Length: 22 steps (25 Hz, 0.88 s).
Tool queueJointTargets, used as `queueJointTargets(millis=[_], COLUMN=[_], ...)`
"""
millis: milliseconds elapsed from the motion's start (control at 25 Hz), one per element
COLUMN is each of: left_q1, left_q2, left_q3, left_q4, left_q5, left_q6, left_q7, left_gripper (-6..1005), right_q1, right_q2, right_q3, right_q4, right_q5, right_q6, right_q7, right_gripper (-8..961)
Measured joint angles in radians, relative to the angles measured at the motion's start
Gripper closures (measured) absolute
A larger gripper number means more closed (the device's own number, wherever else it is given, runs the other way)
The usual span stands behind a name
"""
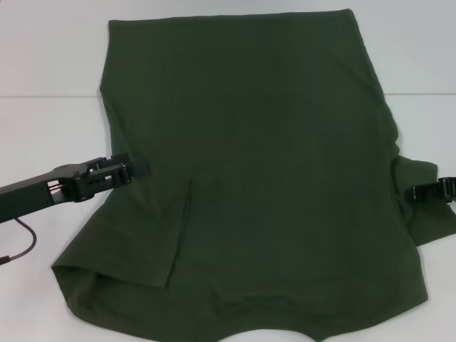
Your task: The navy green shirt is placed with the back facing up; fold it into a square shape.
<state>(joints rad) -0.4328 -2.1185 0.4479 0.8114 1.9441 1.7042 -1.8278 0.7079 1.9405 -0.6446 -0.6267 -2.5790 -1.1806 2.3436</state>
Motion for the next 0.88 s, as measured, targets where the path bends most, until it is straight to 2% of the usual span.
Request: queueJointTargets(millis=[120, 280, 880], left_q1=[0.002, 0.005, 0.01], left_q2=[0.0, 0.0, -0.002], left_q3=[0.0, 0.0, 0.0], left_q4=[0.0, 0.0, -0.012], left_q5=[-0.007, -0.012, -0.013], left_q6=[0.0, 0.0, 0.0], left_q7=[0.0, 0.0, -0.001], left_gripper=[169, 169, 170], right_q1=[-0.001, -0.007, 0.008], right_q2=[0.0, -0.002, 0.021], right_q3=[0.009, 0.01, -0.001], right_q4=[-0.027, -0.048, -0.034], right_q5=[0.003, 0.003, 0.01], right_q6=[-0.066, -0.088, 0.016], right_q7=[0.009, 0.029, 0.023], right_gripper=[102, 102, 103])
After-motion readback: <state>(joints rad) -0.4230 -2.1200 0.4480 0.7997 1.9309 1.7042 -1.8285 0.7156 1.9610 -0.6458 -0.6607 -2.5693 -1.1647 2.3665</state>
